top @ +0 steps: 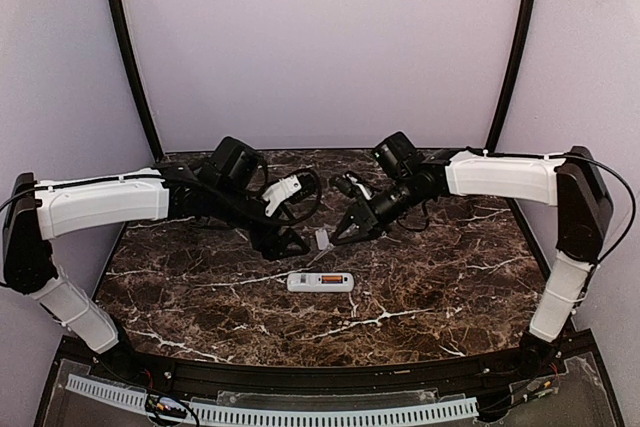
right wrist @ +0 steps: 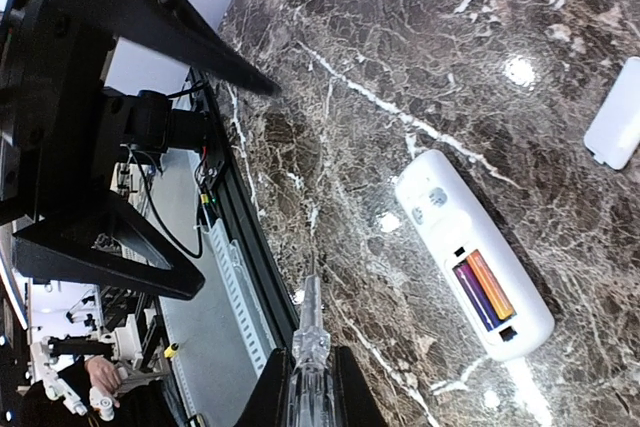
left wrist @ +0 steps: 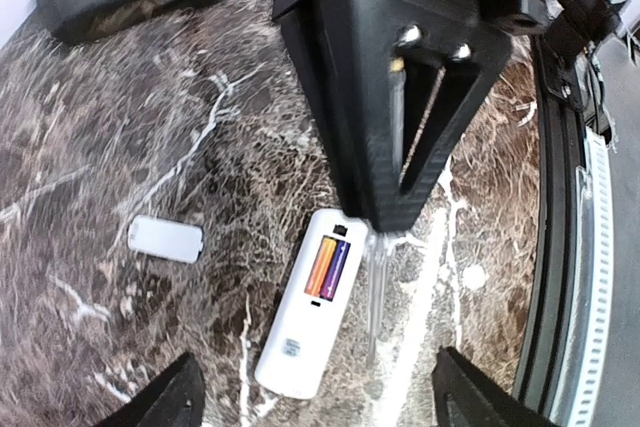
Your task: Unload the batteries from the remote control
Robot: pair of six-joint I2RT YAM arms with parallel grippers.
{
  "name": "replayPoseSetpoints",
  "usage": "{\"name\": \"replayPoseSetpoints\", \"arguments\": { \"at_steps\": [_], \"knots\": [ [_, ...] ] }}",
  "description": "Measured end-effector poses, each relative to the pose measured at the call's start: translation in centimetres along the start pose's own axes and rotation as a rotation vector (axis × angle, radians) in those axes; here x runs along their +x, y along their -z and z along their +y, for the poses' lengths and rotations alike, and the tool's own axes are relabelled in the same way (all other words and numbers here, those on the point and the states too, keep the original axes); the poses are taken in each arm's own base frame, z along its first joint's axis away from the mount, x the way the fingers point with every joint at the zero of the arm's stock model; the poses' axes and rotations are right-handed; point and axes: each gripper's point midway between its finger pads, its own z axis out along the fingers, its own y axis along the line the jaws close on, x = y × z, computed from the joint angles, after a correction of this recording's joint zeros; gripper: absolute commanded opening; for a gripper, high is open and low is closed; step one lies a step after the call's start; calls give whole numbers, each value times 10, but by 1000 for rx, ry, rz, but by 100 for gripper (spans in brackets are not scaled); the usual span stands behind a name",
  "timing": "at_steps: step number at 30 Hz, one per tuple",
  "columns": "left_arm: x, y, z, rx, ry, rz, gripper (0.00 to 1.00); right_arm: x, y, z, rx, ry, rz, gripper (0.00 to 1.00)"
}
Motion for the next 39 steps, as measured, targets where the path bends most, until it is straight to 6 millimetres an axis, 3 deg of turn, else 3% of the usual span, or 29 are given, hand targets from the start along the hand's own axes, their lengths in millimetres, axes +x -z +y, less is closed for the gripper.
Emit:
{"name": "replayPoseSetpoints", "arguments": {
  "at_steps": [4, 13, 22, 28, 39],
  "knots": [
    [7, 5, 7, -64, -19, -6, 98, 4, 12, -7, 52, 8, -34, 0],
    [21, -6, 18, -133, -35, -78, 99, 28, 47, -34, 172, -19, -124, 0],
    [46, -23, 6, -84, -72, -154, 95, 40, 76, -32, 224, -3, -206, 0],
    [46, -37, 7, -67, -138, -172, 93, 46, 80, -31, 234, -5, -223, 0],
    [82, -81, 16, -43, -149, -96, 90, 52, 82, -35, 248, -44, -235, 0]
  ]
}}
